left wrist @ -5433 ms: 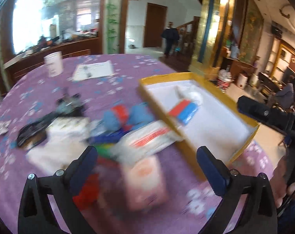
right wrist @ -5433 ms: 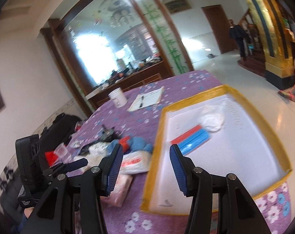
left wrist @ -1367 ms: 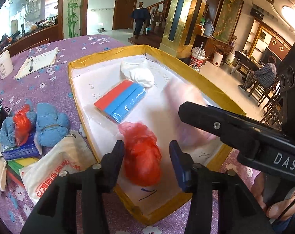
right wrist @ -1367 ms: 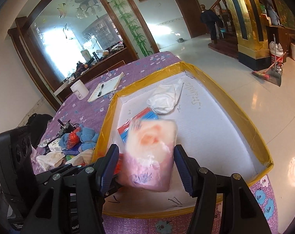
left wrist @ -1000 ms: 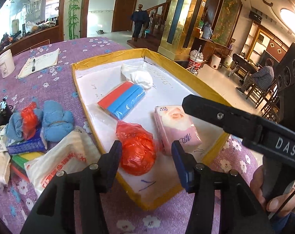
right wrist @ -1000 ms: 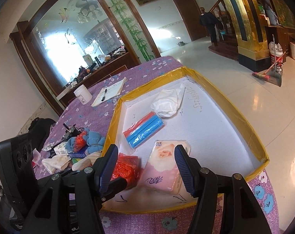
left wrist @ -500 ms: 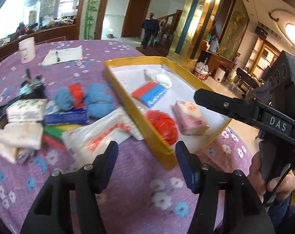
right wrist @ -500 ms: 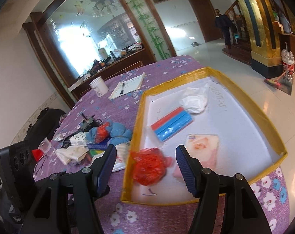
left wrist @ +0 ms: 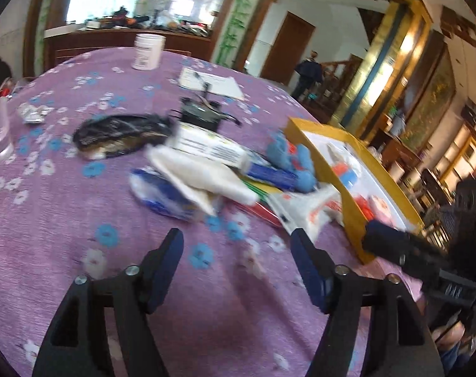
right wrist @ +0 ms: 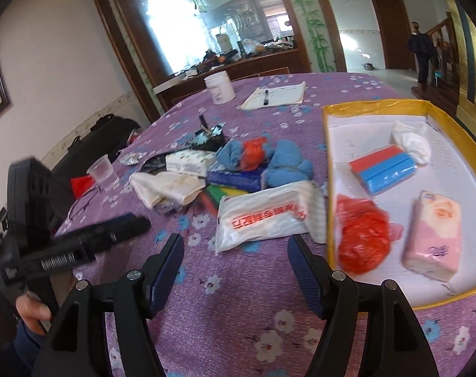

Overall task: Organize soft objects
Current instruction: 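Grasp the white cloth with left tool while right grasps blue towel with red bag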

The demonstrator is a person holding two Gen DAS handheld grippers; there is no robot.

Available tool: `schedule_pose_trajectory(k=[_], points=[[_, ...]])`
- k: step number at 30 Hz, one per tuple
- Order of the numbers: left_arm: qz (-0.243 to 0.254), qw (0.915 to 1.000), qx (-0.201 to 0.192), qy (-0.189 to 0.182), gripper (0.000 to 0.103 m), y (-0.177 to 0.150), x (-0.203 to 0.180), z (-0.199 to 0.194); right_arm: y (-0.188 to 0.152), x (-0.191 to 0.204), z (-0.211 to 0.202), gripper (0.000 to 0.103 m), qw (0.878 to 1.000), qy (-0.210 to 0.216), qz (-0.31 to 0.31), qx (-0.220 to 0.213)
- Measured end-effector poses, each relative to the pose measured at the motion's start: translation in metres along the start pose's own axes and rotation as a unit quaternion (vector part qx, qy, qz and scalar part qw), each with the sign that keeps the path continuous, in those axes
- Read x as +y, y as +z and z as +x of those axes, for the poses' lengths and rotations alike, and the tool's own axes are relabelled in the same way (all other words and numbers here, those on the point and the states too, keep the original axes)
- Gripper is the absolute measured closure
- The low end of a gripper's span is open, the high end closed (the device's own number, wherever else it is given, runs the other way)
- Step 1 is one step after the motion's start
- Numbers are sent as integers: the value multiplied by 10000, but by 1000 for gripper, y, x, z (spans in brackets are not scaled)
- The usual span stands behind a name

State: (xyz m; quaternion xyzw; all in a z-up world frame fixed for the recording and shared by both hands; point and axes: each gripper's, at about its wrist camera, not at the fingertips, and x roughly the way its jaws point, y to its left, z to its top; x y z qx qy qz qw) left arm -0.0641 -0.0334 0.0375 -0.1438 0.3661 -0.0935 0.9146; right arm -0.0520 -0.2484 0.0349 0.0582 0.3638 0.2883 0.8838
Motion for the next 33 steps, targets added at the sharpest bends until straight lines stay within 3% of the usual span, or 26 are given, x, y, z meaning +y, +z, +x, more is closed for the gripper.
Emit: schedule_pose_trajectory(k=[2,5,9,10,11,12,15,17,20,27,33], points=[[-89,9999,-54,136,29,7,8,1,-4,2,11,30,9999,-1,-9,102],[-89,9992,-112,383,14,25,10,9,-7,8,15,29,9996,-164,-211,86],[245,9978,-72,614,13,46,-1,33,-7,7,15,29,9996,-167,-227,38],[332,9966,21,758,16,49,-3,43,-8,7,15,29,9996,-168,-225,34],[365,9952,168,893,38,51,-4,54,-8,7,14,29,9996,-169,-222,30],[375,9946,279,921,68,52,-3,61,-8,7,14,29,9996,-168,-217,23],[374,9948,374,865,81,47,0,69,-9,4,10,29,9997,-161,-187,10],[384,9951,292,865,83,43,1,61,-8,3,9,29,9998,-134,-140,8],[307,9979,183,545,84,31,4,35,-4,0,6,29,10000,-39,-35,11],[246,9993,52,270,84,-16,22,-17,13,5,-2,29,9999,132,34,-67],[-32,9989,272,369,84,-34,44,-9,53,9,12,29,9988,224,431,20]])
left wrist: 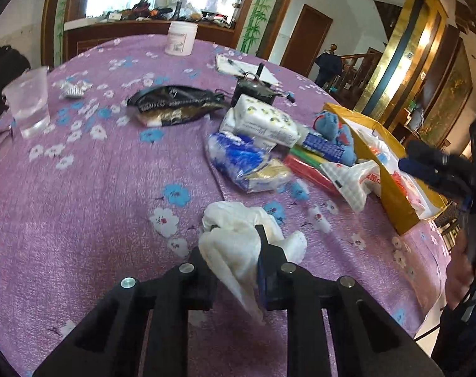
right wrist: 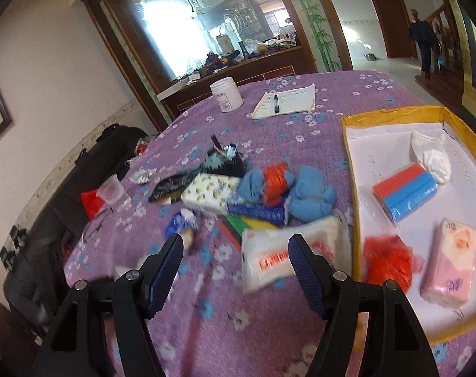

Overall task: Organize soft objects
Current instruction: 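Grasp the white cloth with left tool while right grasps blue towel with red bag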

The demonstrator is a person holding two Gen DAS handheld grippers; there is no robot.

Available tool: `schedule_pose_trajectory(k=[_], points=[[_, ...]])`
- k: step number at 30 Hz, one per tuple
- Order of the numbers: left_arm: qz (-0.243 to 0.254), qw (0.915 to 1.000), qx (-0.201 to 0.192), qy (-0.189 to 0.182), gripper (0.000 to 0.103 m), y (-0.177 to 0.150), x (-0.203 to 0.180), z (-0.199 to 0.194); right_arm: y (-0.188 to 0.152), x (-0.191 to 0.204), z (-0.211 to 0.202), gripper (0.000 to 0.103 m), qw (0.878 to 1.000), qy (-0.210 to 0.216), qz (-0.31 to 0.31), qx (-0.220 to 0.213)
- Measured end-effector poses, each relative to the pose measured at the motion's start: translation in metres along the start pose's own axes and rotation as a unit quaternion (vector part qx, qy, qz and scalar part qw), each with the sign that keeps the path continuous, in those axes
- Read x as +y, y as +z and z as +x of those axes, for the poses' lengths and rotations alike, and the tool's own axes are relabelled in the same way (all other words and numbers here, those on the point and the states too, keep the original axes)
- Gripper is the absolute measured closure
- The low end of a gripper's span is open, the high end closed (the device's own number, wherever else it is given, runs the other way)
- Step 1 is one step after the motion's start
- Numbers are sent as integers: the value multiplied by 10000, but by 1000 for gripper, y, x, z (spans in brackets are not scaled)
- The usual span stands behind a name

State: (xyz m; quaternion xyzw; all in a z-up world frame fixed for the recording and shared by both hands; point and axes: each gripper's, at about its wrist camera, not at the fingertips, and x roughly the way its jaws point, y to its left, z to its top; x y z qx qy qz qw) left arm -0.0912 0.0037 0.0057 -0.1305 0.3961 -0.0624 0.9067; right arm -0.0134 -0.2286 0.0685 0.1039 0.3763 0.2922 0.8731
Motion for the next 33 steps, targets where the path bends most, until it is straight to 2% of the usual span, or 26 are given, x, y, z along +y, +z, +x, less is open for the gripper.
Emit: schedule_pose_trajectory(k=[6,12,13,15,16,17,20,22,24,28,31,33], points=[[94,9999,25,40,80,0,-3,6,43,-16,41,29,9957,-5,867,324],[81,10000,50,0,79,-1,-2,6,57,-27,83,31,9888,-133,1354,621],[100,9999,48,6,79,-1,-3,6,58,-28,89,33,9885,-223,1332,680],[136,9999,48,22,78,-1,-4,6,58,-32,105,44,9864,-333,1372,842],[144,9999,43,26,77,-1,-4,6,56,-35,111,58,9853,-347,1397,917],[139,9999,39,20,77,-1,-4,6,53,-37,118,66,9850,-391,1350,1004],[75,10000,21,-51,77,-2,-2,5,46,-33,109,68,9899,-357,1141,767],[44,10000,20,-84,77,-2,-1,5,39,-21,95,68,9941,-27,908,586],[73,10000,21,-53,78,-2,-2,5,27,0,78,68,9981,130,399,451],[134,9999,29,34,77,-2,-4,5,-10,33,57,68,9950,613,-345,706],[166,9998,86,36,60,0,-6,6,-39,43,51,68,9926,420,-734,874],[247,9996,135,23,41,0,-10,7,-51,43,52,68,9912,299,-882,935]])
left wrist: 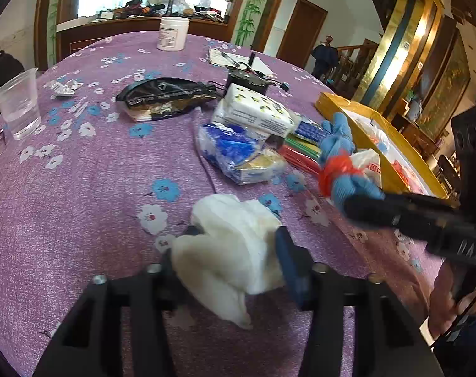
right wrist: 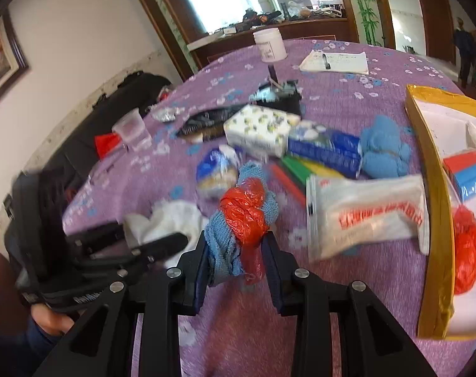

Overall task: Organize soft objects
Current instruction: 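Grasp the white cloth with left tool while right grasps blue towel with red bag, then carry white cloth and blue towel into the tray and open both tools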

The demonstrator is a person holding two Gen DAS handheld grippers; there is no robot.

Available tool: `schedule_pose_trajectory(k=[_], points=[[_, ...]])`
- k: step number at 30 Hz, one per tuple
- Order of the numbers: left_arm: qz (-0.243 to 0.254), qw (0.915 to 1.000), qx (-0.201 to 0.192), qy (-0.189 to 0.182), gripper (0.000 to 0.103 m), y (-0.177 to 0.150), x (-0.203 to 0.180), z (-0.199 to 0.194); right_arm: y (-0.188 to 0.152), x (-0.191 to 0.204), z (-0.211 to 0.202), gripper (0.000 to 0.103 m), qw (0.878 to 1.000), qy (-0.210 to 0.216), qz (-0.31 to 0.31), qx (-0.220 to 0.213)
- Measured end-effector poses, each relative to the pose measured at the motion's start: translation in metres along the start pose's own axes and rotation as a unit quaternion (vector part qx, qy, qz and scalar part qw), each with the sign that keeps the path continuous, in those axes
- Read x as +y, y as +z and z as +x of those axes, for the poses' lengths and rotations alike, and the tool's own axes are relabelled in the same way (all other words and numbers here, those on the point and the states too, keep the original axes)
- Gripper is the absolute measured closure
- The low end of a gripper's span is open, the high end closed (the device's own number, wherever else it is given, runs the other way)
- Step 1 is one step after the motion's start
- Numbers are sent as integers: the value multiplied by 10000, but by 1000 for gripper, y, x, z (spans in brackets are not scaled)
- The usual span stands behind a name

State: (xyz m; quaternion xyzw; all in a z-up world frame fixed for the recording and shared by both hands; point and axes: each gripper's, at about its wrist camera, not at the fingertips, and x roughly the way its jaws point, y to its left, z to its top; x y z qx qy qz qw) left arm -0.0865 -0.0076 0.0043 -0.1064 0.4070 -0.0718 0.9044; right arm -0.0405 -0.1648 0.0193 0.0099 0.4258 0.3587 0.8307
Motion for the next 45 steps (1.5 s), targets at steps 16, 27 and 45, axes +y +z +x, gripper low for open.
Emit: schedule_pose_trajectory(k=[16,27,45], points=[[57,9994,-315,157,82,0,-7,-5,-11,-8,19,65,9996,-218,36,190],[-103,9994,-310,-85,82,2,-15,-8,-13,-8,7,66,9997,-230,39,-112],[545,9954,-343,-706,82,52,-106,-11,-14,-81,-105,66,9857,-263,1033,-1303]])
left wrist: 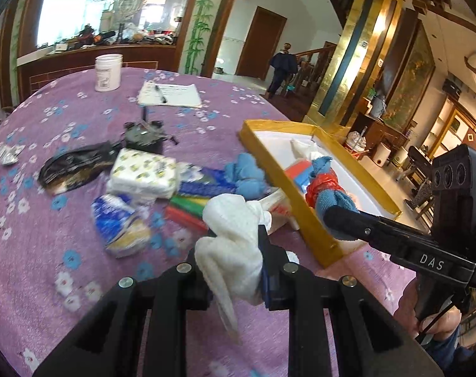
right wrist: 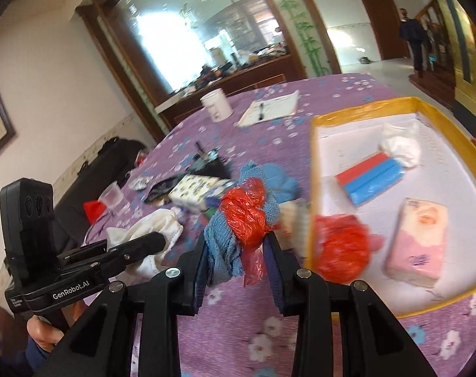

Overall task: Organize soft objects
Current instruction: 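Carry white cloth and blue towel into the tray and open both tools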

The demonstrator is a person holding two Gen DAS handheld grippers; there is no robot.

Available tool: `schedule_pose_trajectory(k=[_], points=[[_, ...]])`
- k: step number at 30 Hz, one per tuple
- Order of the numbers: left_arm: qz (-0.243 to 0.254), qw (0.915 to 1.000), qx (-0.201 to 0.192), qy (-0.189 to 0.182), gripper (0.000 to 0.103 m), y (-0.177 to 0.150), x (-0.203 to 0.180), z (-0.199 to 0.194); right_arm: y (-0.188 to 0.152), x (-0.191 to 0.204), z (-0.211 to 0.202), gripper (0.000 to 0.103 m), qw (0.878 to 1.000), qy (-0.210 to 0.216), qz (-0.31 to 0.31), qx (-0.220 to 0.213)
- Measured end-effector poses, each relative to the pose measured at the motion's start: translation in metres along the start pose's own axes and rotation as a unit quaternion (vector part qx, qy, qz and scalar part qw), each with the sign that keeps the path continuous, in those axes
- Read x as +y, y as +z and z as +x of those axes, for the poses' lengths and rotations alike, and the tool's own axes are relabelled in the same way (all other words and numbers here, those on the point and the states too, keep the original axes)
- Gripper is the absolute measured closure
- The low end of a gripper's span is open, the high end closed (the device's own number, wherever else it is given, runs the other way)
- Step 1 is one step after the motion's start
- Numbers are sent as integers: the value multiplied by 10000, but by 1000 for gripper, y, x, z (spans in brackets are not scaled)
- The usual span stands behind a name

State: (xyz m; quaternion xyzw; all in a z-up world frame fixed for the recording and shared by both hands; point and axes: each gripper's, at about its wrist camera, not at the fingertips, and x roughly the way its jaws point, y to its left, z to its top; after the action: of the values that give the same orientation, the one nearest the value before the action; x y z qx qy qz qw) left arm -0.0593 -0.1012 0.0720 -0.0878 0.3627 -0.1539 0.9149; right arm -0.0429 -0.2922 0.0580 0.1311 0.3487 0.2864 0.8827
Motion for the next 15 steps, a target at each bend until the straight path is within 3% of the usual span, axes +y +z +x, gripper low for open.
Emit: schedule_pose_trajectory(k=[7,15], points=[[171,9991,139,-359,82,34,-39,39,9,-58,-37,66,9971,-275,587,-393],[445,9975,259,-482,82,65,-84,89,18,-119,-65,66,9886,-801,1115,-625]])
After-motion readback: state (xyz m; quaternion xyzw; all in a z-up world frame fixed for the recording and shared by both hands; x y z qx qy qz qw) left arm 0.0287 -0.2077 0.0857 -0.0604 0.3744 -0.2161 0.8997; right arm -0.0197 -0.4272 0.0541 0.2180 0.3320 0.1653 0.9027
